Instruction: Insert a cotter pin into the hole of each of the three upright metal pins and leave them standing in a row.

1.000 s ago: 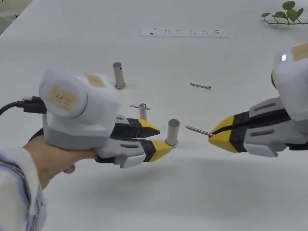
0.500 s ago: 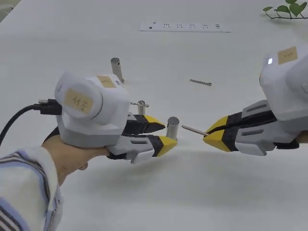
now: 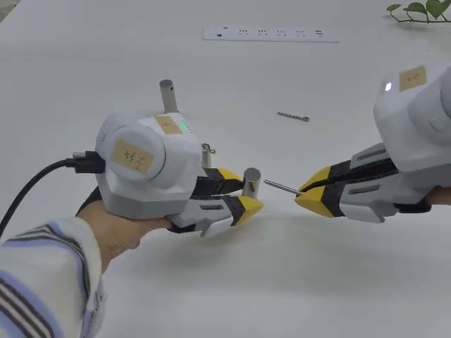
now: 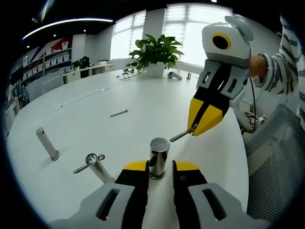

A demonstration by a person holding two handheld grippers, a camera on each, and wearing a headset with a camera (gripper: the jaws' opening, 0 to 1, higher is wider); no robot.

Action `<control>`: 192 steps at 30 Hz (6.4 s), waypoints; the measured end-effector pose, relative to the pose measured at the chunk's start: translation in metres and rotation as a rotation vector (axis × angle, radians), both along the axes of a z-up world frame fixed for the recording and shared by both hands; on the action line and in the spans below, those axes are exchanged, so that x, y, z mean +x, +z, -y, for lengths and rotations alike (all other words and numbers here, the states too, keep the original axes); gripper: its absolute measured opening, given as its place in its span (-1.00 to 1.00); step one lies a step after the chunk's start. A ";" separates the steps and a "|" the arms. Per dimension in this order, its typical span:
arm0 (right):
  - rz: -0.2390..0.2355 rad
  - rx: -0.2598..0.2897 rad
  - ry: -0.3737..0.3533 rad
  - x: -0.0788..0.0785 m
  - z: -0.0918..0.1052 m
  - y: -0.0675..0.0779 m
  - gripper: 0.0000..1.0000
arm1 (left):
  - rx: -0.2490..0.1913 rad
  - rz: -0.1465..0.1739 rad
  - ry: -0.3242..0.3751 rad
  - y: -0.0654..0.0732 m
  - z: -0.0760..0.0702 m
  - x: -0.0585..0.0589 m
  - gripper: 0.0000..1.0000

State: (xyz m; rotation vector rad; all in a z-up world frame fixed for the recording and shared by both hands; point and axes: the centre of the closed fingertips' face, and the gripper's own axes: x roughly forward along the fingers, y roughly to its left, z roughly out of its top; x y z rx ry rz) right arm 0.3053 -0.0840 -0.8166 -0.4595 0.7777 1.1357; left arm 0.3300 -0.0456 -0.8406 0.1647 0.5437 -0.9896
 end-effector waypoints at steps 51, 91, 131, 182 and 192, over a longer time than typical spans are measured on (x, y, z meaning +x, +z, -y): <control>0.093 -0.046 0.082 0.011 -0.010 -0.012 -0.94 | 0.001 0.019 0.036 -0.006 -0.002 0.003 -0.77; 0.143 -0.043 0.093 0.012 -0.015 -0.006 -0.94 | 0.034 0.047 0.094 -0.006 -0.006 0.005 -0.79; 0.160 0.104 0.007 0.023 -0.014 -0.008 -0.94 | 0.020 0.023 0.203 -0.006 -0.009 0.006 -0.79; 0.136 0.081 0.047 0.015 -0.014 -0.002 -0.95 | 0.010 0.031 0.241 -0.005 -0.007 0.006 -0.80; 0.135 0.090 0.064 0.015 -0.016 -0.002 -0.95 | 0.011 0.032 0.229 -0.005 -0.008 0.006 -0.80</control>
